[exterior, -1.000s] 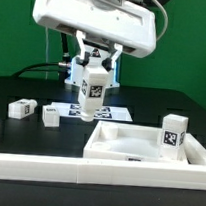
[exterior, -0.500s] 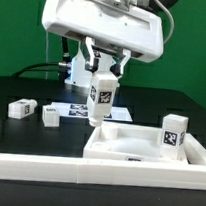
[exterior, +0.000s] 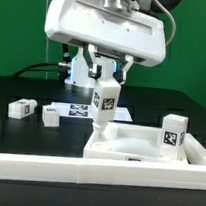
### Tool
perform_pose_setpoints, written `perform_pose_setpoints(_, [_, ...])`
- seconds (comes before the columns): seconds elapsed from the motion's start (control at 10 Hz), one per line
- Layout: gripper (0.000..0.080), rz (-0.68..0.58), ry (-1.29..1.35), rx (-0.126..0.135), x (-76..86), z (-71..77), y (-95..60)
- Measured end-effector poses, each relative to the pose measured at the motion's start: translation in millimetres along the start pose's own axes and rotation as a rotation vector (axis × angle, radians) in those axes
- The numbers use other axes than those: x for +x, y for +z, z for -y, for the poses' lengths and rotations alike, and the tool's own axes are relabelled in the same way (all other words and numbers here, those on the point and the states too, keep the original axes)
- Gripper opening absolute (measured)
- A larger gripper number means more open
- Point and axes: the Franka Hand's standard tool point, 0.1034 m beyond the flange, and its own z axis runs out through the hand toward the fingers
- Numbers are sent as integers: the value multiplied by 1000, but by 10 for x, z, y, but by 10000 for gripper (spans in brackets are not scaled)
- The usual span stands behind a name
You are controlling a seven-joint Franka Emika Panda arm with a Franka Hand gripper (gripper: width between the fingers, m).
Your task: Assemble square table
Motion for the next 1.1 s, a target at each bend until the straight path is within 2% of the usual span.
perform_pose_setpoints(0.2, [288,-5,-7,3,47,-6,46])
perform_pose_setpoints(0.3, [288,-19,-14,-9,63,-42,57])
perform_pose_setpoints(0.4, [288,-55,-16,-35,109,-73,39])
perform_pose_setpoints(0.6, [288,-55,-15,-38,90,-81,46])
perform_pose_setpoints(0.7, [288,-70,-12,-54,59,-129,39])
perform_pose_setpoints(0.8, [288,-69,-6,-52,12,-136,40])
perform_pose_setpoints(0.9, [288,-60,-5,-36,29,-96,44])
perform_pose_setpoints(1.1, [288,-62,-1,-32,28,-91,51])
